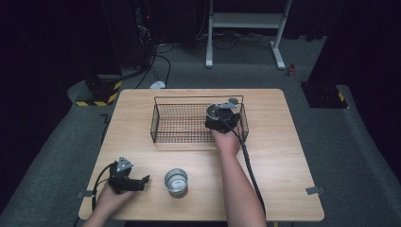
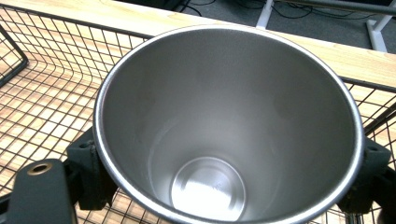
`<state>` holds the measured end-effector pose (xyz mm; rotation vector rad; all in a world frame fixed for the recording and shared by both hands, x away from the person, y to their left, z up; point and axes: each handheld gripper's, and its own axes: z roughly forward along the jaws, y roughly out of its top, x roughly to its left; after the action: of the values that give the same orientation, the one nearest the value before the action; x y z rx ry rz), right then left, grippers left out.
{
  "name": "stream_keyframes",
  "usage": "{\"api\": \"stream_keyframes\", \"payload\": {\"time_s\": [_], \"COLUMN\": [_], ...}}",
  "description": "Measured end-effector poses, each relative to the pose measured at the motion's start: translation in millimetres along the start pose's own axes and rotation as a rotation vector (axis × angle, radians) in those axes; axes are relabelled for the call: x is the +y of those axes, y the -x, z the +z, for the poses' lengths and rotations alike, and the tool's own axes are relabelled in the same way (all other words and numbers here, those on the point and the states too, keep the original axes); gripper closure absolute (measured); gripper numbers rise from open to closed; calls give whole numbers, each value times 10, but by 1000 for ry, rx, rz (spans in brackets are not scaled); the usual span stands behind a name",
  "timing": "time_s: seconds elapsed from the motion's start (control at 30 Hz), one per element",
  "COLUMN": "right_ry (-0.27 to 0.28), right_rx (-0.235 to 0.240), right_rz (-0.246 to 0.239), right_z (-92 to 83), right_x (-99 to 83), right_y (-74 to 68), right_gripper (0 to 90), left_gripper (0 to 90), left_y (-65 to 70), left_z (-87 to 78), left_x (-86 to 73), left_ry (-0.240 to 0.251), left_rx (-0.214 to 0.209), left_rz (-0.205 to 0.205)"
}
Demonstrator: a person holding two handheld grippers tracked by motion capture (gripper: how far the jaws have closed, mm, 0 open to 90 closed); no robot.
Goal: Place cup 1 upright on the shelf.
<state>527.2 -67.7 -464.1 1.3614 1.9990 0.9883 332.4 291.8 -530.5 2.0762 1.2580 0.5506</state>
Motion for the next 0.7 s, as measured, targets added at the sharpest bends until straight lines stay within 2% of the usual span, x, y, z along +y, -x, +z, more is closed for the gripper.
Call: {"api": "stream_keyframes", "payload": {"time_s": [0.17,0.37,0.47,0.7], "right_ry": [-1,5,2,0], "right_rx": [2,3,-4,2], "right_rz": [9,-10,-22,-18], "right_z": [-4,-5,-6,-38], "right_x": [-11,-20,-26,-30], "right_y": [1,3,-5,2], "right_gripper": [141,135,87,76], "left_gripper": [4,3,4,3], "left_y": [2,0,0,0], "left_z": [1,0,0,0], "left_x": [-1,0,0,0], "left_ry": [0,0,0,0], "left_rx": [-3,0,0,0], "left_rz": [-3,0,1,0]}}
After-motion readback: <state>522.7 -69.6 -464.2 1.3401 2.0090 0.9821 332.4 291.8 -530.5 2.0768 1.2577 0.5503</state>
